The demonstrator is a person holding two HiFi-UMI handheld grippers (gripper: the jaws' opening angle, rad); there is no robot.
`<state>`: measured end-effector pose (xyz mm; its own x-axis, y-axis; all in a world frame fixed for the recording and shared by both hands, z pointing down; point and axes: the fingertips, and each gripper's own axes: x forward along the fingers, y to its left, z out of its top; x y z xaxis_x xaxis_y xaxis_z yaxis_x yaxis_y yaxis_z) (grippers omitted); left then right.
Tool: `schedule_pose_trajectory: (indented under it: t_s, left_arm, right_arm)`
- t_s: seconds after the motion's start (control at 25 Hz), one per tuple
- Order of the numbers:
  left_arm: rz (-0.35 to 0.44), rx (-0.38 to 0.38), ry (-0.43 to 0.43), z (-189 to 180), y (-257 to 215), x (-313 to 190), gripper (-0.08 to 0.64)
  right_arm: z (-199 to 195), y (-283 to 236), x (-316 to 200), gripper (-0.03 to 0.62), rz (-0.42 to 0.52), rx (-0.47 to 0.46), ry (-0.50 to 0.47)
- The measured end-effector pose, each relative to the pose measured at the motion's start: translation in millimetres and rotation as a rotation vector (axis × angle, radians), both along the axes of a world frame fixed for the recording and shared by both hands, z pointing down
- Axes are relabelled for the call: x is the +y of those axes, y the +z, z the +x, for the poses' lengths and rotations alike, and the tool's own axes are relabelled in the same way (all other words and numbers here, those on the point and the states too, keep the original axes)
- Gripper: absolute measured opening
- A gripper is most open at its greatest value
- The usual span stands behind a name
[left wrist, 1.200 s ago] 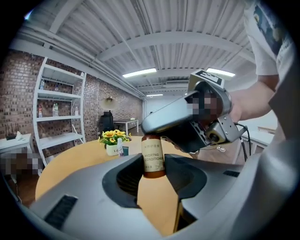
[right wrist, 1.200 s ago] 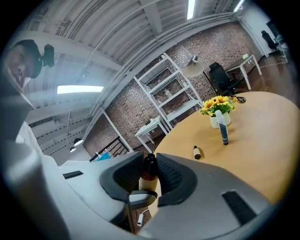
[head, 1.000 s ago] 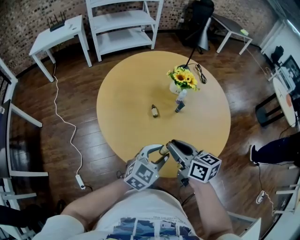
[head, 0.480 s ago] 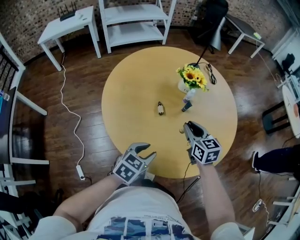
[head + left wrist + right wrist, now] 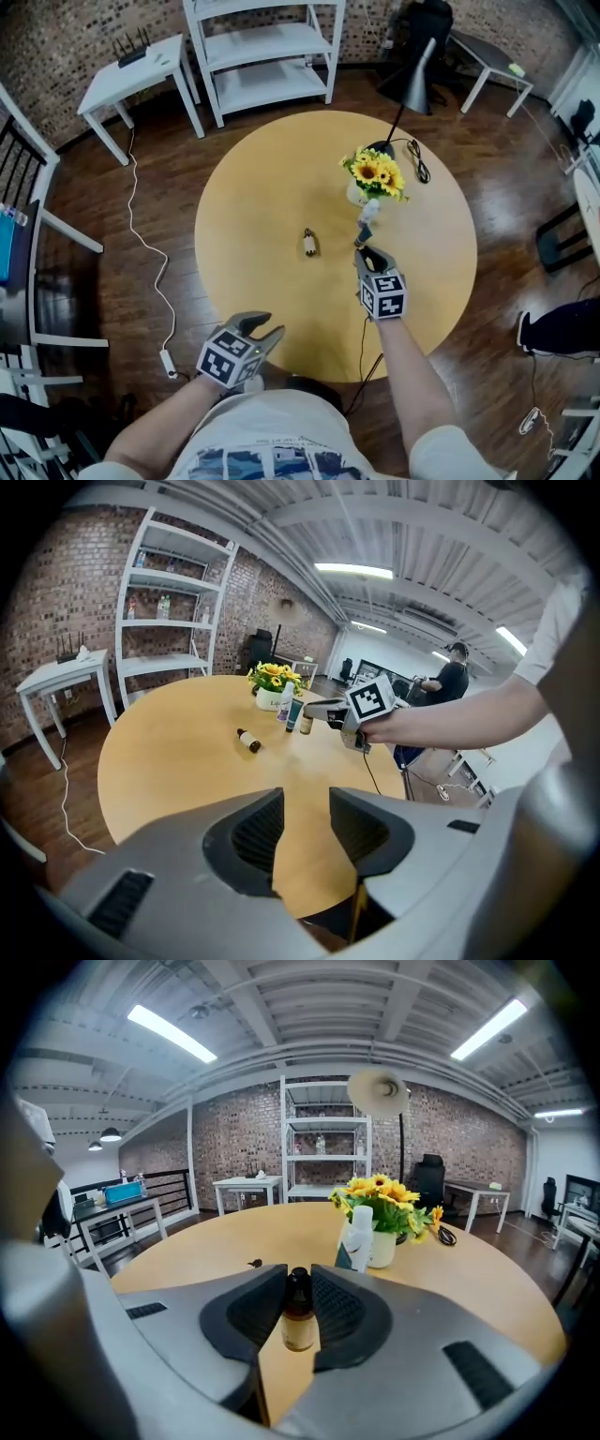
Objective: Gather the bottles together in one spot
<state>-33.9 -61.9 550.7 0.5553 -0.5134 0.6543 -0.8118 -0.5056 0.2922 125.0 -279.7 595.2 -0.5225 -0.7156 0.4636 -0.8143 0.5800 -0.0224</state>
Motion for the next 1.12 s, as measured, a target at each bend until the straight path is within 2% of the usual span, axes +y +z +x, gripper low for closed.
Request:
schedule_pose_trajectory:
  t_s: [0.16, 0.52, 0.88, 1.12]
  left_arm:
    - [-0.016, 0.027, -0.044, -1, 0, -9, 0.158]
    - [-0.038, 0.020, -0.075, -5, 6, -16, 0.158]
    - [-0.040, 0.012, -0.074, -9, 8, -15, 0.158]
    - [-0.040, 0.011, -0.056, -6, 8, -13, 0.158]
  right_arm:
    - [7, 21, -16, 0.066, -0.008, 0.007, 0.030]
    - [2, 42, -31, 0.066, -0.005, -0.018, 0.058]
    - [6, 48, -26, 0.081, 0.022, -0.003, 0.080]
    - [8, 49, -27, 0.120, 0.011, -0.010, 0.088]
